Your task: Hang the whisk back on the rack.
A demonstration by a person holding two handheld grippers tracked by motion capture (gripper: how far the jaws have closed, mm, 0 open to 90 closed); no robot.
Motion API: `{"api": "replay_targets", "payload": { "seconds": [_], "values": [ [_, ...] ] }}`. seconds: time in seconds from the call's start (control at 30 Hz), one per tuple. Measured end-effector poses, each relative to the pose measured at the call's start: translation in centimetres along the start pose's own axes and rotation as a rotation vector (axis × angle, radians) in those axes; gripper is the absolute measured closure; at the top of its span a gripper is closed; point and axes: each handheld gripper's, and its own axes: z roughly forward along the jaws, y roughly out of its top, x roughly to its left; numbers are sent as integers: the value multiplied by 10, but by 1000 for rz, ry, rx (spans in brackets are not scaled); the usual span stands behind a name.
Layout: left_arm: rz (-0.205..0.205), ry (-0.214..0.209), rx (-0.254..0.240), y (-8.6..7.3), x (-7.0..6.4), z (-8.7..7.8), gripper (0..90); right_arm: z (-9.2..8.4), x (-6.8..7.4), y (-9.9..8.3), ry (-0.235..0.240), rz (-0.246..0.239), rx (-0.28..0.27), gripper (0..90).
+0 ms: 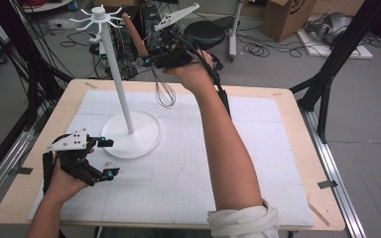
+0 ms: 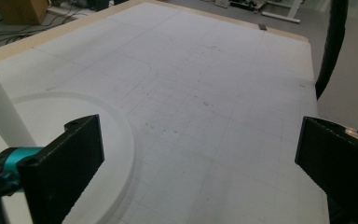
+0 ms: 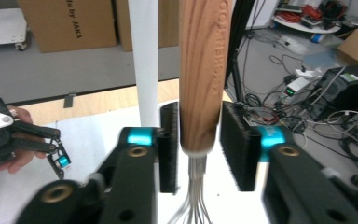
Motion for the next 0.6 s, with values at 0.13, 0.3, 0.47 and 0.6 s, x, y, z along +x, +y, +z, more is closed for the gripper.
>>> {"api": "replay_targets", "payload": {
  "seconds": [0.13, 0.3, 0.47, 0.6],
  "values": [
    [1, -2, 2, 1, 0, 0, 16, -4, 2, -2, -1, -2, 14, 582],
    [-1, -2, -1, 0, -1, -1, 17, -16, 5, -9, 7, -6, -3, 531],
    [1, -1, 2, 1, 0, -1, 16, -26, 6, -21, 6, -7, -15, 481],
    [1, 0, 5, 0, -1, 0, 17, -36, 10, -29, 11, -13, -28, 462]
  ]
}}
